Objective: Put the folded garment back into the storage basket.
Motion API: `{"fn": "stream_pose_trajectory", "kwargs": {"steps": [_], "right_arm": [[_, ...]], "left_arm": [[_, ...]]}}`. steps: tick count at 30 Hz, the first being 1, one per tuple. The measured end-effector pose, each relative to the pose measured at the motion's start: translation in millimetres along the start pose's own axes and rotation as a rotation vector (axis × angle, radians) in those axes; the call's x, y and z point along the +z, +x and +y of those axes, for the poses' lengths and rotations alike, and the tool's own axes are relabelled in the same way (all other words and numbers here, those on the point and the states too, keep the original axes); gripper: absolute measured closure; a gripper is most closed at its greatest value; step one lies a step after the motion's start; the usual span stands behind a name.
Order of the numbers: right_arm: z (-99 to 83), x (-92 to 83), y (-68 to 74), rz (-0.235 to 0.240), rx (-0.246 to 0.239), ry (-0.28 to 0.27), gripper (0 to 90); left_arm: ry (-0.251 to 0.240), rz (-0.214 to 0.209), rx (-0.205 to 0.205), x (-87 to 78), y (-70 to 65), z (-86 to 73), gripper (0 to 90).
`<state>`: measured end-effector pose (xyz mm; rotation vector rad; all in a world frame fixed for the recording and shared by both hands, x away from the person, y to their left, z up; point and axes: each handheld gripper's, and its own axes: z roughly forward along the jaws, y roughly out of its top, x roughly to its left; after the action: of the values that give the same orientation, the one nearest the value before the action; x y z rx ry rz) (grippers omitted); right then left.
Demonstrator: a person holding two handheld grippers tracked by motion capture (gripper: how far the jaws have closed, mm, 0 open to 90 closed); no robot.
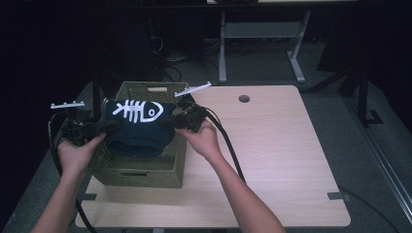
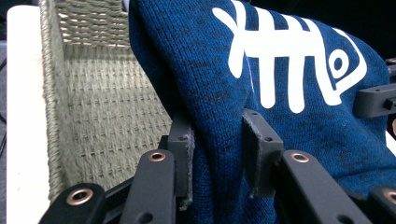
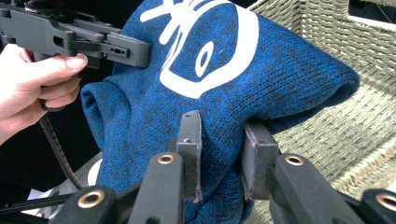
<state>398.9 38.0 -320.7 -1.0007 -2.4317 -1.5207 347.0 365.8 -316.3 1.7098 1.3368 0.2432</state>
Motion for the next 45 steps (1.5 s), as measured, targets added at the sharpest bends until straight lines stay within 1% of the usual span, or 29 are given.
{"fn": "stream_pose_trajectory", "kwargs": {"steps": [1,2,4,5,10,13,15,17,21,22,24,27,32,33,34,35,36,37,38,39,40,43,45], "right_arm": [[-0.4,1.9,-0.8,-0.001,-0.002,0.003,71.9],[-1.1,4.9,-2.2,0.0,0.007,0.007,71.8],[-2.0,7.9,-3.5,-0.004,0.004,0.011,71.8],[-2.4,9.1,-3.4,-0.007,0.005,0.013,71.7],[-4.4,14.3,-4.0,-0.021,0.0,0.021,71.6],[-7.7,17.8,-6.2,-0.03,0.009,0.028,71.5],[-9.4,20.5,-7.6,-0.031,0.014,0.038,71.5],[-10.4,22.9,-8.6,-0.043,0.004,0.048,71.4],[-12.2,25.9,-10.1,-0.056,0.003,0.053,70.8],[-13.1,27.5,-9.5,-0.062,-0.005,0.066,70.6],[-13.6,28.7,-8.4,-0.069,-0.013,0.075,70.5],[-14.1,29.6,-7.2,-0.076,-0.025,0.079,70.3],[-14.2,29.8,-5.4,-0.083,-0.03,0.076,69.8],[-14.1,29.8,-5.3,-0.085,-0.034,0.076,69.3],[-13.6,29.5,-4.0,-0.105,-0.04,0.086,61.7],[-13.2,29.1,-3.7,-0.126,-0.049,0.09,55.0],[-13.2,29.1,-3.7,-0.126,-0.049,0.09,55.0],[-11.6,26.9,-3.1,-0.164,-0.057,0.092,50.7],[-10.9,25.8,-3.7,-0.167,-0.06,0.089,48.3],[-10.9,25.8,-3.7,-0.167,-0.06,0.089,48.3],[-9.7,24.4,-4.0,-0.171,-0.05,0.087,47.2],[-7.2,18.2,-6.5,-0.167,-0.054,0.069,46.9],[-6.1,13.7,-7.3,-0.16,-0.04,0.066,46.9]], "left_arm": [[0.0,0.002,-0.004,0.8,1.3,-0.8,67.0],[0.001,0.004,-0.011,2.4,3.2,-2.1,66.7],[0.005,0.008,-0.014,3.5,4.8,-2.8,66.0],[0.003,0.01,-0.024,5.1,6.0,-4.0,65.5],[0.015,0.023,-0.024,9.0,8.4,-7.5,64.9],[0.025,0.027,-0.028,11.6,10.7,-9.4,64.9],[0.035,0.035,-0.02,13.8,11.2,-9.6,64.8],[0.043,0.042,-0.016,16.1,11.7,-9.5,64.5],[0.043,0.047,-0.024,18.7,13.9,-11.4,63.3],[0.05,0.051,-0.022,19.6,14.6,-12.5,63.2],[0.055,0.055,-0.02,20.5,15.2,-13.4,63.3],[0.055,0.057,-0.022,20.9,15.8,-14.0,63.3],[0.055,0.059,-0.015,20.7,16.3,-13.9,63.2],[0.054,0.066,-0.015,20.6,16.6,-13.7,63.2],[0.044,0.105,-0.013,19.5,17.6,-12.1,57.1],[0.034,0.117,-0.014,18.6,18.5,-11.3,54.1],[0.034,0.117,-0.014,18.6,18.5,-11.3,54.2],[0.03,0.118,-0.023,17.4,20.5,-9.5,54.0],[0.02,0.119,-0.023,16.7,21.0,-9.0,54.2],[0.02,0.119,-0.023,16.7,21.0,-9.0,54.3],[0.016,0.113,-0.03,15.8,21.7,-8.2,54.3],[0.011,0.103,-0.022,14.7,21.2,-6.3,54.5],[0.004,0.092,-0.018,14.1,19.6,-6.1,54.5]]}}
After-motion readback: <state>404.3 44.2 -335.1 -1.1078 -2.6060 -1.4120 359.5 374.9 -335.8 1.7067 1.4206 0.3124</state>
